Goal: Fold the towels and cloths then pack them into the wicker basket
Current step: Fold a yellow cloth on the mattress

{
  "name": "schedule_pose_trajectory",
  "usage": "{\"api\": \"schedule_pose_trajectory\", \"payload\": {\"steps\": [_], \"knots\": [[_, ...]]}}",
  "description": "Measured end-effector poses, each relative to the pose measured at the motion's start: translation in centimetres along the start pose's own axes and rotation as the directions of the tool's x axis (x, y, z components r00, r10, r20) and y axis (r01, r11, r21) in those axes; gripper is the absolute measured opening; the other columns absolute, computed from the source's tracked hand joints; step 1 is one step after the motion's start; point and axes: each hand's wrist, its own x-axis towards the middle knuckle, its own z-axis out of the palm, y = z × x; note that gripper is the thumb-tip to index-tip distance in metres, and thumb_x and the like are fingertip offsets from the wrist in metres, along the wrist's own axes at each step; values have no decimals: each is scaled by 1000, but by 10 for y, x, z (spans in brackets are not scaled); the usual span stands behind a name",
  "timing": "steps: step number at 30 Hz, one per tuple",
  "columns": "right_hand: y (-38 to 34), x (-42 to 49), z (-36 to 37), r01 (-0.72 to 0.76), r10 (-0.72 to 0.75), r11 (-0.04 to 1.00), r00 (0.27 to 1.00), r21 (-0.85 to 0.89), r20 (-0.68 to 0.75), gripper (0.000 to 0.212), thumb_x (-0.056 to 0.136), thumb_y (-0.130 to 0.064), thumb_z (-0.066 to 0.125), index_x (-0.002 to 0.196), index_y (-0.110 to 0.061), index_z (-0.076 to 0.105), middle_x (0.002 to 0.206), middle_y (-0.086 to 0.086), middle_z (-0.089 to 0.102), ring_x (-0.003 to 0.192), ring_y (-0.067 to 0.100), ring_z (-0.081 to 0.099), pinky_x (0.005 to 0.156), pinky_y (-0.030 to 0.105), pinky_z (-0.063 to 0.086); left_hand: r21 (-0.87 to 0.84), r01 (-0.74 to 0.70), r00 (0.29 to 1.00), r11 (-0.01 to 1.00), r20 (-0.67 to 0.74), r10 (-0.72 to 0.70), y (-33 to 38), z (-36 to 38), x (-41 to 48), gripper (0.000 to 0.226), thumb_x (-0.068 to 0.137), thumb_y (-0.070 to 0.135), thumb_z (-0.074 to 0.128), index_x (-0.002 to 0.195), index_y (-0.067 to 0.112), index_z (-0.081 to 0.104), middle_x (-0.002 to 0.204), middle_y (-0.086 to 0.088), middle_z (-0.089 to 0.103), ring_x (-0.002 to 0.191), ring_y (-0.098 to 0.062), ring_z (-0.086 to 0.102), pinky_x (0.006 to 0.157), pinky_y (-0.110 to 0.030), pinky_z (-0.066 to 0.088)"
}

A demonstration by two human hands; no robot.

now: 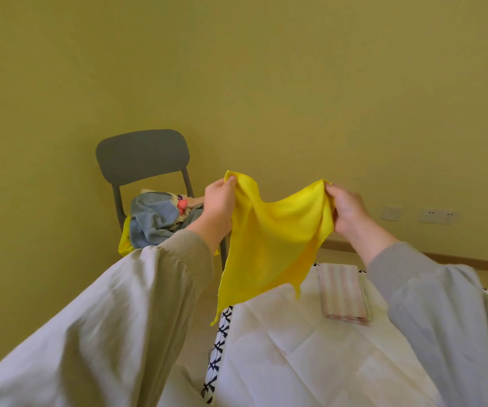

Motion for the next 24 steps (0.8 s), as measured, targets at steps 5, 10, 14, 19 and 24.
{"api": "schedule_pose_trajectory", "payload": {"steps": [5,10,14,19,24], "knots": [[-26,-3,3,87,-88,995,996,-38,-20,11,82,-9,65,71,-9,65,65,6,60,62,19,56,63,29,48,20,-35,999,999,-28,35,5,5,1,31,100,28,45,70,24,45,73,0,40,67,-15,40,62,-29,36],[-2,14,-14,181,-213,851,977,-493,-9,11,79,-7,64,77,5,65,66,14,52,68,16,46,63,27,35,201,-68,985,977,-143,98,-28,-11,18,34,100,25,41,67,22,39,61,3,29,55,-11,27,51,-26,23],[29,37,-36,141,-210,619,978,-772,10,18,84,-6,55,93,3,68,86,16,62,83,23,54,69,27,34,355,-64,981,933,-149,124,-61,-25,42,26,99,18,45,74,17,52,59,2,38,53,-11,31,49,-25,26],[62,68,-37,142,-230,555,973,-820,12,22,89,-6,55,108,-2,67,111,14,66,106,30,58,80,28,39,608,-153,973,779,-45,226,-89,-30,79,18,93,15,55,104,16,70,75,-2,63,60,-14,53,52,-25,41],[89,90,-30,82,-195,542,980,-836,-31,26,89,1,52,111,2,66,116,18,65,111,31,57,88,30,42,743,-109,964,660,-84,254,-118,-35,110,21,94,20,55,103,14,73,89,-12,68,72,-25,58,52,-27,38]]}}
